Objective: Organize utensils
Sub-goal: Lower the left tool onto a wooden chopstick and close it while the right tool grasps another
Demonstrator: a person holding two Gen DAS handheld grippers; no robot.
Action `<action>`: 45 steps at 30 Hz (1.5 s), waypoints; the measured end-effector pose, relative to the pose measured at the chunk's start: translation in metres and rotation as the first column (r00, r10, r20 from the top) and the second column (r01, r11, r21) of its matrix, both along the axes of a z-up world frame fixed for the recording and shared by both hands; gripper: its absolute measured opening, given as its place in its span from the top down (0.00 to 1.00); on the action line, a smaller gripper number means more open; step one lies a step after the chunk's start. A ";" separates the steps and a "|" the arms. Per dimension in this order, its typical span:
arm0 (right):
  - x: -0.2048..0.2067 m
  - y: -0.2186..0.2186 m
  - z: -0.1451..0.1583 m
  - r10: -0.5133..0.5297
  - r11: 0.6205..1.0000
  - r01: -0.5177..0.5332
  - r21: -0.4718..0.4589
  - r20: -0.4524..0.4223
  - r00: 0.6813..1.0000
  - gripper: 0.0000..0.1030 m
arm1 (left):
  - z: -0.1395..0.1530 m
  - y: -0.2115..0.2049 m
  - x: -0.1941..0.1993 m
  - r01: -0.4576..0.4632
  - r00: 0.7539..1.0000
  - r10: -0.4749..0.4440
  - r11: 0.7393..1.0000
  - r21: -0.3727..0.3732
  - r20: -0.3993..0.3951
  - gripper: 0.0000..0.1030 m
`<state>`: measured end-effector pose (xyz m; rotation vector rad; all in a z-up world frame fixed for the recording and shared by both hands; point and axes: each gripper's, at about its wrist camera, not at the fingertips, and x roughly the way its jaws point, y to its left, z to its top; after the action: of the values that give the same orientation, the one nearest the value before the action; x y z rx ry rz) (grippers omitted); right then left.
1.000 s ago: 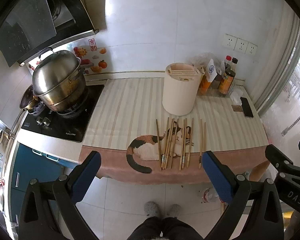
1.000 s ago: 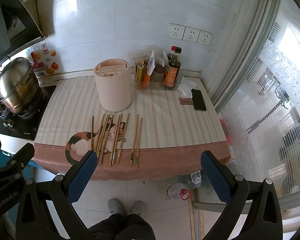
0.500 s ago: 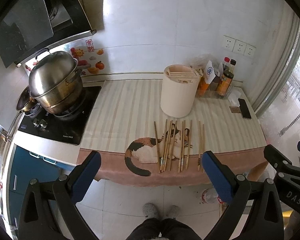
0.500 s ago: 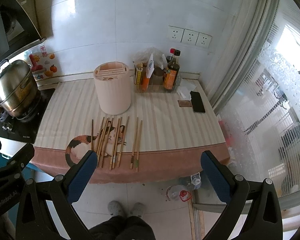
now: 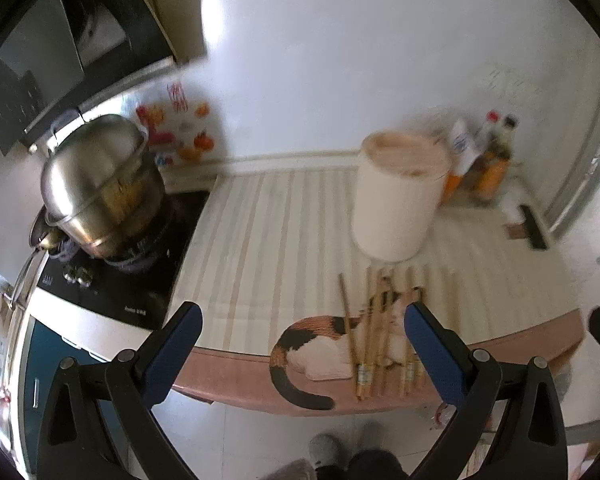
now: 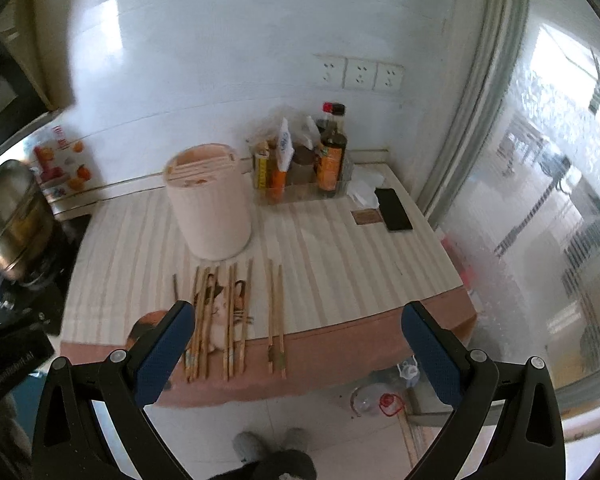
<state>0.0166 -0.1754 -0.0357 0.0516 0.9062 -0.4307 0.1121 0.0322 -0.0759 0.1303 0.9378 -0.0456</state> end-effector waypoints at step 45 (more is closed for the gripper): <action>0.147 -0.117 -0.329 0.077 0.978 0.043 0.204 -0.545 0.835 0.92 | -0.261 -0.063 0.109 -0.012 0.827 0.012 1.000 0.004 -0.562 0.94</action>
<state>0.1632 -0.2927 -0.3651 0.1153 1.5246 -0.3340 0.2207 -0.0308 -0.3368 0.1120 1.5346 -0.0745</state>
